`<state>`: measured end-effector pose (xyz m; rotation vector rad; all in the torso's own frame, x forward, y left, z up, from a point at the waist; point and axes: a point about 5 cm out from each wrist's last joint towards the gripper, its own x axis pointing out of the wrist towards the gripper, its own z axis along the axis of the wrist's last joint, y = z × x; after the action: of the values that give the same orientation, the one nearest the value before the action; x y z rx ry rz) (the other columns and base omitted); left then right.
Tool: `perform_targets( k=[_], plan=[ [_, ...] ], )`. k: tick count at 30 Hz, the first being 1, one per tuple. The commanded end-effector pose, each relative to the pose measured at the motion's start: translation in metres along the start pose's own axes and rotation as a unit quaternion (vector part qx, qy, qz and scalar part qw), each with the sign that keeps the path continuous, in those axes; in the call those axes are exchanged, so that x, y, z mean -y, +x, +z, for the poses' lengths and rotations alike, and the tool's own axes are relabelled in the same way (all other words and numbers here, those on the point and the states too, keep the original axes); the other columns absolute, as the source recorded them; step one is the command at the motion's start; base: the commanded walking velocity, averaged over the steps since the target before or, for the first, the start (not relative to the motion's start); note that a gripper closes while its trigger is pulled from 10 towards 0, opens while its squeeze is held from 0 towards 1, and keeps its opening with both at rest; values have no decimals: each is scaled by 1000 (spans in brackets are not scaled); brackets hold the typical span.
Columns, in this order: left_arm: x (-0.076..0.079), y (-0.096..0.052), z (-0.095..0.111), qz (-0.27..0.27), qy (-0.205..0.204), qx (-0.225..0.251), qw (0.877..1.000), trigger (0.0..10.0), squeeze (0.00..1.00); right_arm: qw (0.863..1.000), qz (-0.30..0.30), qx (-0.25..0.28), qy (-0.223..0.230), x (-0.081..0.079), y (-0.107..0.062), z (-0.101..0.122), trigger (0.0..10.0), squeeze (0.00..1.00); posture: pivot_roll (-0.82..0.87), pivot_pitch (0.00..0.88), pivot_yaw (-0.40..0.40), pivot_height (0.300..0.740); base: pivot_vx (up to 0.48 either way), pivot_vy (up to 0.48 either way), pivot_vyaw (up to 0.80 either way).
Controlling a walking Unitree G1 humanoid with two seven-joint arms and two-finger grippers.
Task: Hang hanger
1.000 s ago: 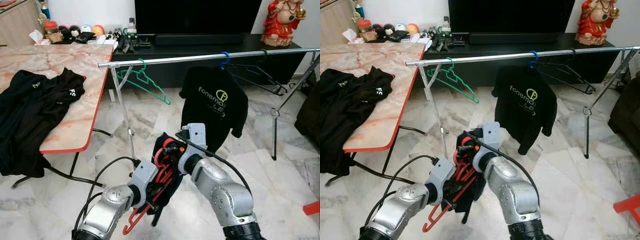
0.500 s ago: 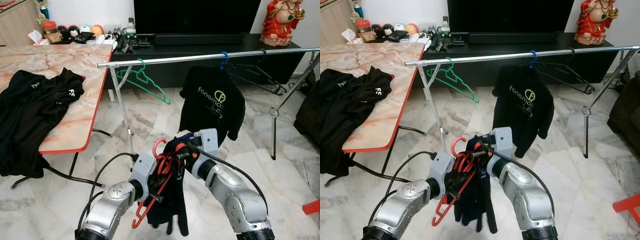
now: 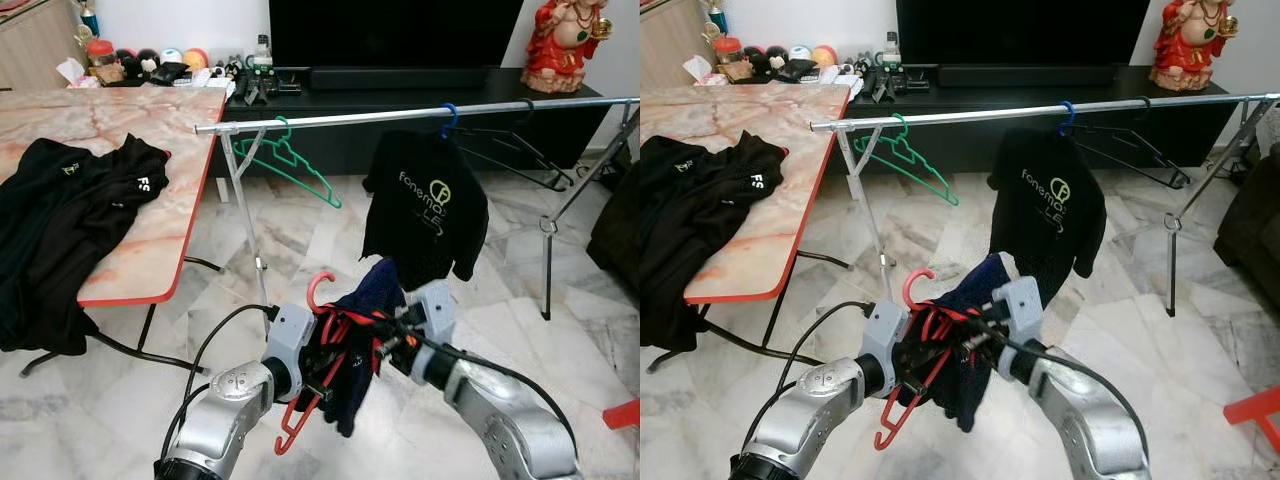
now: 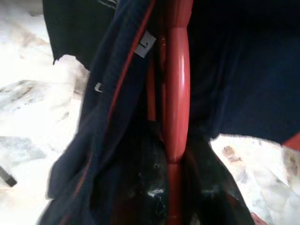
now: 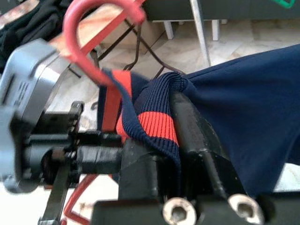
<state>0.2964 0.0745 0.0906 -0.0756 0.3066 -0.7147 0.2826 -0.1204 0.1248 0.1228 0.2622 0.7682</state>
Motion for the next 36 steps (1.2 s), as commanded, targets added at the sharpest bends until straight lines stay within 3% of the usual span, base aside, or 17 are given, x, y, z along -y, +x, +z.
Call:
perform_targets(
  k=[1,10,15,17,18,20,23,28,36],
  plan=[
    [-1,0,9,-3,-1,24,1000,10000,0,999,32,0,-24,-9,-1,2,10000,1000,44,79,-23,740,0,0,0],
    [-2,0,16,4,-5,52,999,10000,0,996,47,-50,-63,-11,-8,-14,10000,1000,45,79,-25,740,0,0,0],
    [-2,0,16,1,-4,55,998,10000,0,995,23,-68,-75,-4,-10,-19,10000,1000,40,79,-25,740,0,0,0],
    [-2,0,17,-1,-4,56,998,10000,0,995,1,-61,-73,2,-9,-17,10000,1000,42,79,-25,740,0,0,0],
    [0,0,17,-6,-3,57,998,10000,0,997,-46,-15,-54,11,-5,-3,10000,1000,43,78,-25,740,0,0,0],
    [0,0,16,-9,-3,58,998,10000,0,998,-29,1,-59,7,-5,4,10000,1000,45,78,-25,740,0,0,0],
    [0,-1,16,-9,-4,61,998,10000,0,993,28,-57,-103,-2,-13,-8,10000,1000,40,78,-27,740,0,0,0],
    [-1,0,15,-7,-5,64,998,10000,0,991,5,-82,-104,4,-21,-16,10000,1000,33,78,-28,740,0,0,0],
    [0,0,14,-12,-7,70,997,10000,0,988,49,-87,-116,-10,-35,-20,10000,1000,22,79,-28,740,0,0,0]
  ],
)
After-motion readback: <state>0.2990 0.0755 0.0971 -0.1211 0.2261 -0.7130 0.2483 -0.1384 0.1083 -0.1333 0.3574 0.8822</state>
